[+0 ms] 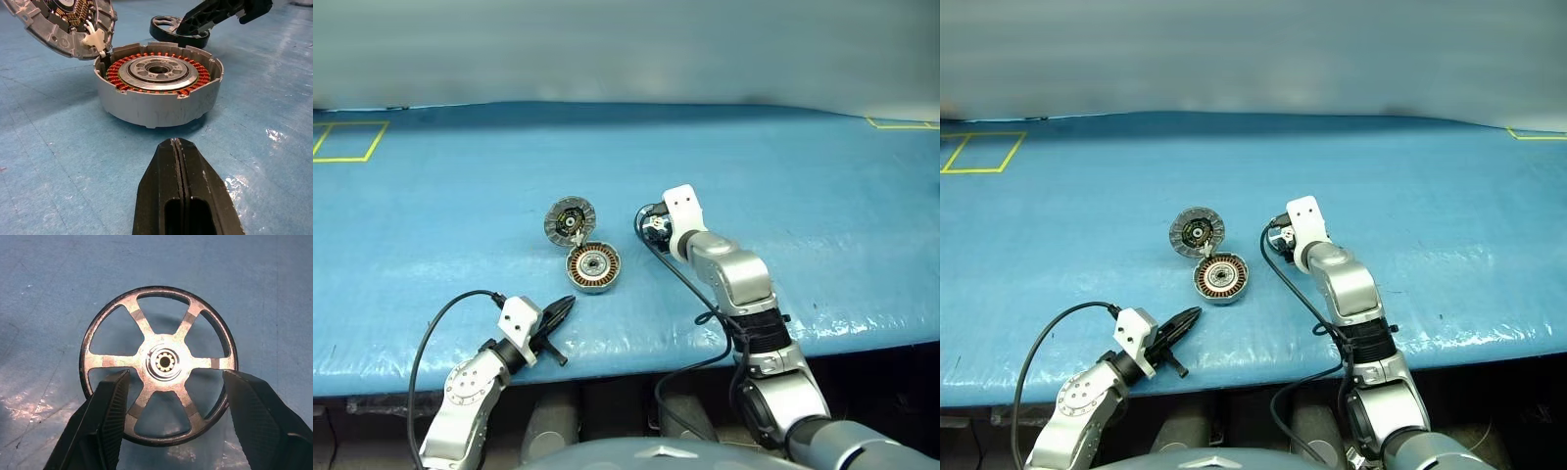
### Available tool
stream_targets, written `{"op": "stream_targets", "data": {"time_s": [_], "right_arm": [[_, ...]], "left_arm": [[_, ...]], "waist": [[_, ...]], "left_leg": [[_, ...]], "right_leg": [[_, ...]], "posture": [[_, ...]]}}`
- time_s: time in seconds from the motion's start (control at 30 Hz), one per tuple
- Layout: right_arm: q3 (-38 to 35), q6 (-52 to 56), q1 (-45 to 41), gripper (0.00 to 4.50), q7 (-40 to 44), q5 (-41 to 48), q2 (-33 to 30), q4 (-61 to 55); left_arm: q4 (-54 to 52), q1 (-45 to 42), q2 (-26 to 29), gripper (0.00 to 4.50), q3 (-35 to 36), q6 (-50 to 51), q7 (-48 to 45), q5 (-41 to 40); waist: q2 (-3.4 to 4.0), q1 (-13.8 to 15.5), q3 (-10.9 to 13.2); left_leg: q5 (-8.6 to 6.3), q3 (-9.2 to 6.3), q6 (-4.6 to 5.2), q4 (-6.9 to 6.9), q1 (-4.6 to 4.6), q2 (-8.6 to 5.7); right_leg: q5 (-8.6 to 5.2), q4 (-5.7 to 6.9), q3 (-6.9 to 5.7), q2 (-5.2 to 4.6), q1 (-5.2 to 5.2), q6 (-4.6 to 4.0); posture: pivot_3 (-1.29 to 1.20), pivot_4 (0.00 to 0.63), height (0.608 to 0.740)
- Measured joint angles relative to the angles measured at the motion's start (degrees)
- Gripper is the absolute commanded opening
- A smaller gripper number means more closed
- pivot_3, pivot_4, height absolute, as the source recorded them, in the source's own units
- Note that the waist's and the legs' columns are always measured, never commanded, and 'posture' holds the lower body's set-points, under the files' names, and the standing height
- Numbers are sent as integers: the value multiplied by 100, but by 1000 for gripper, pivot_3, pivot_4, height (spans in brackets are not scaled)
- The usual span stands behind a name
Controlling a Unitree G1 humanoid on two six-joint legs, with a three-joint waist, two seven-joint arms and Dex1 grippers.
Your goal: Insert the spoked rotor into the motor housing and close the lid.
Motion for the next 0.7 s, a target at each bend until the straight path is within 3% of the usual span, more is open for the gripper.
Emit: {"op": "stream_targets", "data": {"time_s": [0.3,0.53,0.7], "right_arm": [[-19,2,-31,3195,167,79,-45,63],[2,-92,-303,1427,469,162,-138,451],[98,-278,-323,1427,526,116,-189,578]], "left_arm": [[1,-14,0,0,-6,3,-1,2],[1,-31,-3,0,-13,13,7,14],[1,-26,-4,0,-14,14,28,29]], "waist": [[0,-7,0],[-1,-17,-1],[-2,-21,-1]], "left_leg": [[0,-1,0,0,2,1],[0,-2,0,-1,6,1],[0,-2,0,1,8,3]], "right_leg": [[0,0,0,0,2,0],[-1,0,-1,1,5,-1],[0,0,-1,1,6,-1]], "posture": [[0,150,740],[0,150,740],[0,150,740]]}}
